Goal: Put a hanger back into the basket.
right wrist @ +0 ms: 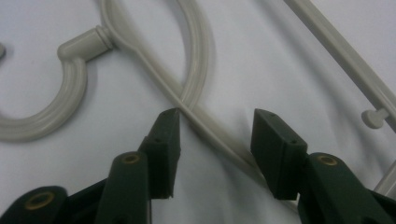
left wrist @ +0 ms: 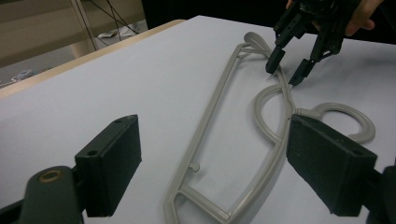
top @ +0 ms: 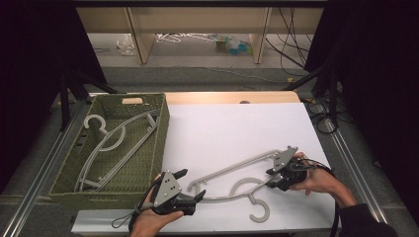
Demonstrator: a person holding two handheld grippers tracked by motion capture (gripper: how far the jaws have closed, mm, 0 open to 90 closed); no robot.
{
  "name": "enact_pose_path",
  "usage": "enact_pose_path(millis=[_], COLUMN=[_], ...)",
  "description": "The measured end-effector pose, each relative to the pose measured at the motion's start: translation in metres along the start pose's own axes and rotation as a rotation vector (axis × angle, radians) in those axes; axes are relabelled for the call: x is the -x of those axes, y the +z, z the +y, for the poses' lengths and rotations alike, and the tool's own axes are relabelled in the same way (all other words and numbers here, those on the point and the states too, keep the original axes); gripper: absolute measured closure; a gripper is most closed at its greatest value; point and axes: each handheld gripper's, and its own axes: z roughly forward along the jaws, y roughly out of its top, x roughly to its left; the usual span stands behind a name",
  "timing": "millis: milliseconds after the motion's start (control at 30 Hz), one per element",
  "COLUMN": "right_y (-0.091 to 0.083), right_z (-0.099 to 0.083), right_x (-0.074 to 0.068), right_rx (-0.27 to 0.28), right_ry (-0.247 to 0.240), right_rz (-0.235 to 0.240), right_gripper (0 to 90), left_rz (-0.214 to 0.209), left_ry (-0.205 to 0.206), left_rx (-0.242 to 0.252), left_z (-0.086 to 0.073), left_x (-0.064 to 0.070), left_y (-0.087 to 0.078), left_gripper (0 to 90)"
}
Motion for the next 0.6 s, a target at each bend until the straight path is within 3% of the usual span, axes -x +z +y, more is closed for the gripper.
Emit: enact_pose_path(millis=[167, 233, 300, 533, 567, 600], right_y=[-0.003, -0.004, -0.004, -0.003, -0.003, 0.0], right_z=[0.004, 0.006, 0.009, 0.009, 0.009, 0.007], right_x=[-0.011, -0.016, -0.02, -0.017, -0.016, -0.014], right_rx=[-0.033, -0.043, -0.019, 0.004, 0.005, -0.035], right_ry=[-0.083, -0.104, -0.122, -0.108, -0.109, -0.11], right_rz=[-0.012, 0.009, 0.026, 0.067, 0.066, 0.065], right_gripper=[62.7, 66.4, 73.1, 73.4, 69.0, 64.6], left_rz=[-0.013, -0.017, -0.018, -0.03, -0.023, -0.025], left_ry=[-0.002, -0.004, -0.003, 0.0, 0.002, 0.003], left_rx=[-0.017, -0.025, -0.028, -0.035, -0.039, -0.04], left_z=[-0.001, -0.002, -0.002, -0.002, -0.002, -0.003], left_x=[-0.001, 0.0, 0.0, 0.0, 0.0, 0.0], left_y=[0.001, 0.001, 0.001, 0.001, 0.001, 0.002], left_gripper=[18.3, 18.8, 18.8, 19.1, 19.2, 19.2])
